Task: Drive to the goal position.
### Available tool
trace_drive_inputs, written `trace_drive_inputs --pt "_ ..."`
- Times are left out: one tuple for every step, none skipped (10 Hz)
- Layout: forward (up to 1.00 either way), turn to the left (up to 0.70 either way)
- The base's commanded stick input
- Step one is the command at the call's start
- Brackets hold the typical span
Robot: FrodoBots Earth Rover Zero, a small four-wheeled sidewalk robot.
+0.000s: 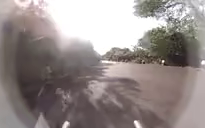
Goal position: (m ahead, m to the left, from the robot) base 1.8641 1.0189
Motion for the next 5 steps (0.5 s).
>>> trace_drive_inputs --pt "0.5 0.0" --pt "0.5 0.0" --pt "0.5 0.0" --pt "0.5 0.0" --pt "0.5 0.0"
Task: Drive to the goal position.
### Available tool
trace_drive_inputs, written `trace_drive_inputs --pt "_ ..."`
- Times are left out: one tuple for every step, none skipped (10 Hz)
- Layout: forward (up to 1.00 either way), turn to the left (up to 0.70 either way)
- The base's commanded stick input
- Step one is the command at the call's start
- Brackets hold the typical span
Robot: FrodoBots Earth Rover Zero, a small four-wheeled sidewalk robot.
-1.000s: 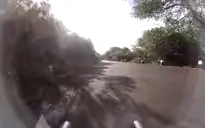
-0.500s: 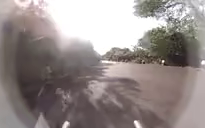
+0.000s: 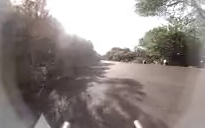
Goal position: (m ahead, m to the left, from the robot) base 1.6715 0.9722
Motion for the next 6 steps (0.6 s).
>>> trace_drive_inputs --pt "0.5 0.0" --pt "0.5 0.0" --pt "0.5 0.0" --pt "0.5 0.0" --pt "0.5 0.0" --pt "0.5 0.0"
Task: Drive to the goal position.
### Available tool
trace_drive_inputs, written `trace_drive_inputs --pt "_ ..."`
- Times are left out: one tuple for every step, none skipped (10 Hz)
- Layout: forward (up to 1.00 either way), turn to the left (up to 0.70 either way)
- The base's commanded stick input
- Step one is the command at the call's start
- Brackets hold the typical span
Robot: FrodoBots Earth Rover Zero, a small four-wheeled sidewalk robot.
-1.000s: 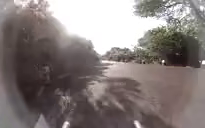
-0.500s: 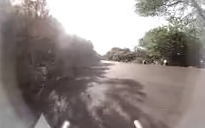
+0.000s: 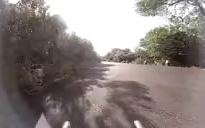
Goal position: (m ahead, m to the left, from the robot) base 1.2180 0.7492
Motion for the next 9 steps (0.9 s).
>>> trace_drive_inputs --pt "0.5 0.0" --pt "0.5 0.0" --pt "0.5 0.0" --pt "0.5 0.0" --pt "0.5 0.0" --pt "0.5 0.0" --pt "0.5 0.0" --pt "0.5 0.0" --pt "0.5 0.0"
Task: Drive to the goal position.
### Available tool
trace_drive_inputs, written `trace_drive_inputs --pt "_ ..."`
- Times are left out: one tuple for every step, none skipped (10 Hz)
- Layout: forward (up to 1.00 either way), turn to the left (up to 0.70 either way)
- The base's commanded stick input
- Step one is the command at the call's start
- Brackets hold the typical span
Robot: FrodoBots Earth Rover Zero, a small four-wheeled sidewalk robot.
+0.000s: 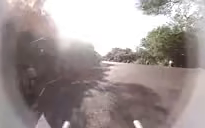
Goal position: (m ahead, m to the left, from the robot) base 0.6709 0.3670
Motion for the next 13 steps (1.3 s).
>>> trace_drive_inputs --pt "0.5 0.0" --pt "0.5 0.0" --pt "0.5 0.0" --pt "0.5 0.0" --pt "0.5 0.0" --pt "0.5 0.0" --pt "0.5 0.0" --pt "0.5 0.0" --pt "0.5 0.0" --pt "0.5 0.0" --pt "0.5 0.0" --pt "0.5 0.0" --pt "0.5 0.0"
